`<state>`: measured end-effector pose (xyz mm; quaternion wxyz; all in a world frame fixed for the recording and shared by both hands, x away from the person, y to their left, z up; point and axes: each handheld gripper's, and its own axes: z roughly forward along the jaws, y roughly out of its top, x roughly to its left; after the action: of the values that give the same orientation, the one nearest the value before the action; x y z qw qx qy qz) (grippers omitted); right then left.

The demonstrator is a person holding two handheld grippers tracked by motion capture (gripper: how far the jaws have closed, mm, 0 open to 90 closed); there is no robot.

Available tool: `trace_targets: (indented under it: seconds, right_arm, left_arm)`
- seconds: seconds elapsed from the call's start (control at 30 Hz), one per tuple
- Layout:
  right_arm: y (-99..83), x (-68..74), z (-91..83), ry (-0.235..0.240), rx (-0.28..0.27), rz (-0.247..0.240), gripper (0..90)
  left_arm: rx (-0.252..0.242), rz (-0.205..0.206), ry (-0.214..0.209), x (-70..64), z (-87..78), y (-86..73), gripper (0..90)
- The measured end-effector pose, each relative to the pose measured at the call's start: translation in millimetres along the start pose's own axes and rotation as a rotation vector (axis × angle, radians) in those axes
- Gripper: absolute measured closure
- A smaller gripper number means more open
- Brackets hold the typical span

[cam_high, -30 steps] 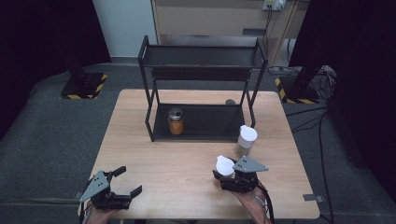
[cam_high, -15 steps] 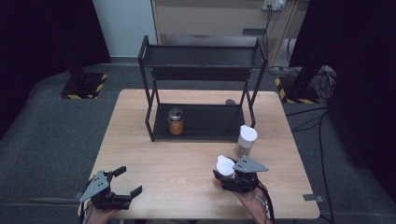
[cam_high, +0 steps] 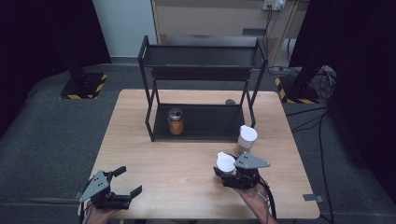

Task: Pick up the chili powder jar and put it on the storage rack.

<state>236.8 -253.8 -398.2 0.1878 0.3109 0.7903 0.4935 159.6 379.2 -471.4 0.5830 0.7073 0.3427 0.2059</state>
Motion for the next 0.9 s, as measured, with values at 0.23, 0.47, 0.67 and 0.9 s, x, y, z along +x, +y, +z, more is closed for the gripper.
trace_targets:
  seconds: [0.23,0.47,0.67,0.9]
  right_arm:
    - [14.8,-5.0,0.3,0.025,0.006,-0.033,31.1]
    - [30.7,-15.2,3.6,0.068,-0.001,-0.035,31.1]
    - [43.4,-19.7,8.5,0.08,0.0,-0.046,31.1]
    - [57.0,-26.6,17.6,0.1,-0.007,-0.053,31.1]
  left_arm:
    - [0.0,-0.001,-0.003,0.4,0.2,-0.1,1.2]
    - [0.0,-0.003,-0.003,0.6,0.2,-0.3,1.2]
    - [0.0,-0.003,-0.004,0.8,0.3,-0.4,1.2]
    - [-0.001,-0.006,-0.005,1.1,0.4,-0.6,1.2]
